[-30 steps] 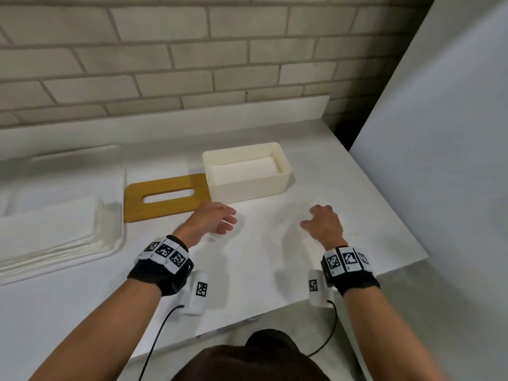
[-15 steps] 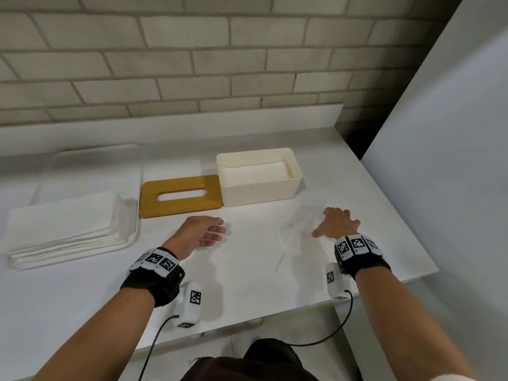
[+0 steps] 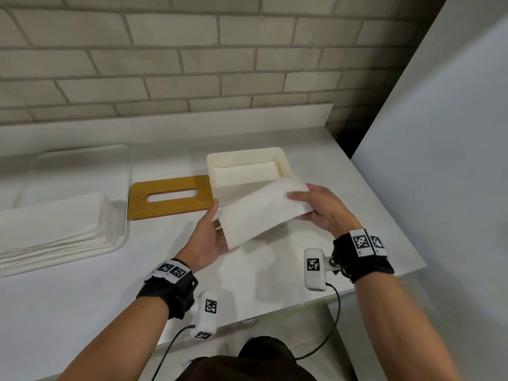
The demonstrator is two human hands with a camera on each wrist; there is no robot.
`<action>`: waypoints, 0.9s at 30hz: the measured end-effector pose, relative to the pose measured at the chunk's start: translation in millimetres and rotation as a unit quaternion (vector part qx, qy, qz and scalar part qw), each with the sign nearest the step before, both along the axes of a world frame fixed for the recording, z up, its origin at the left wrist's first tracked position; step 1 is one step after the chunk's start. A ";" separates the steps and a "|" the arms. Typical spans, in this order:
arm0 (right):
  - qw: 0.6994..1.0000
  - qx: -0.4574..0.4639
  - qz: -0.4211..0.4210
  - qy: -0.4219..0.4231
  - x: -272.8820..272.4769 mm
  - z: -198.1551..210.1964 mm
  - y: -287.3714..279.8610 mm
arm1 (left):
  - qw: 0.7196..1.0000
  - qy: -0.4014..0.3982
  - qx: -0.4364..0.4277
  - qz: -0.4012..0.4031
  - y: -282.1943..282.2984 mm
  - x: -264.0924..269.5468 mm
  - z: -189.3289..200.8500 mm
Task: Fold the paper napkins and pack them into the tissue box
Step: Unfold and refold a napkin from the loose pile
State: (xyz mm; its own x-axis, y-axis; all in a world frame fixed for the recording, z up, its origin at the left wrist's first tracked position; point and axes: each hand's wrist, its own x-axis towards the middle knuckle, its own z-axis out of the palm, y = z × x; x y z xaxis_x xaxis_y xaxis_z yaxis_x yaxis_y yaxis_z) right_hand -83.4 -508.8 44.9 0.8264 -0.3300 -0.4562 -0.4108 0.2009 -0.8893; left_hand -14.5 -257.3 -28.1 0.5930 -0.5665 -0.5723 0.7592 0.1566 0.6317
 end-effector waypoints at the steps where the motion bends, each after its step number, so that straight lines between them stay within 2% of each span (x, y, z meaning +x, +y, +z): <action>1: 1.000 0.005 -0.018 0.000 -0.3 -2.3 -0.8 | 1.000 0.014 -0.020 0.006 -0.7 -0.6 0.7; 5: 0.999 0.000 -0.045 0.012 -4.2 -21.7 -2.0 | 0.998 0.029 -0.044 -0.021 -6.0 -6.5 10.1; 8: 0.999 -0.010 0.007 0.051 -7.0 -36.5 -5.7 | 0.998 -0.036 0.056 0.002 -10.4 -4.7 6.8; 9: 0.997 -0.039 0.011 0.070 -7.7 -40.4 -10.3 | 0.994 -0.050 0.091 0.017 -8.8 -3.3 4.3; 10: 0.989 -0.110 0.002 0.099 -8.5 -44.1 -18.3 | 0.990 -0.059 0.124 0.032 -5.3 -2.2 2.6; 11: 0.964 -0.226 0.001 0.142 -9.2 -48.1 -31.4 | 0.985 -0.065 0.153 0.049 -0.4 0.3 -0.9; 13: 0.867 -0.428 0.051 0.248 -15.1 -52.6 -57.0 | 0.973 -0.076 0.208 0.070 12.1 4.1 -8.1; 14: 0.833 -0.463 0.081 0.292 -19.8 -56.5 -66.5 | 0.967 -0.081 0.231 0.071 19.1 5.5 -11.4; 15: 0.813 -0.470 0.109 0.327 -25.1 -61.5 -72.8 | 0.963 -0.082 0.248 0.070 25.2 6.6 -14.5; 19: 0.774 -0.493 0.135 0.375 -35.8 -76.4 -74.6 | 0.966 -0.068 0.237 0.075 36.8 4.8 -16.0; 27: 0.818 -0.458 0.099 0.333 -29.7 -86.9 -68.5 | 0.963 -0.073 0.251 0.073 47.1 11.2 -21.4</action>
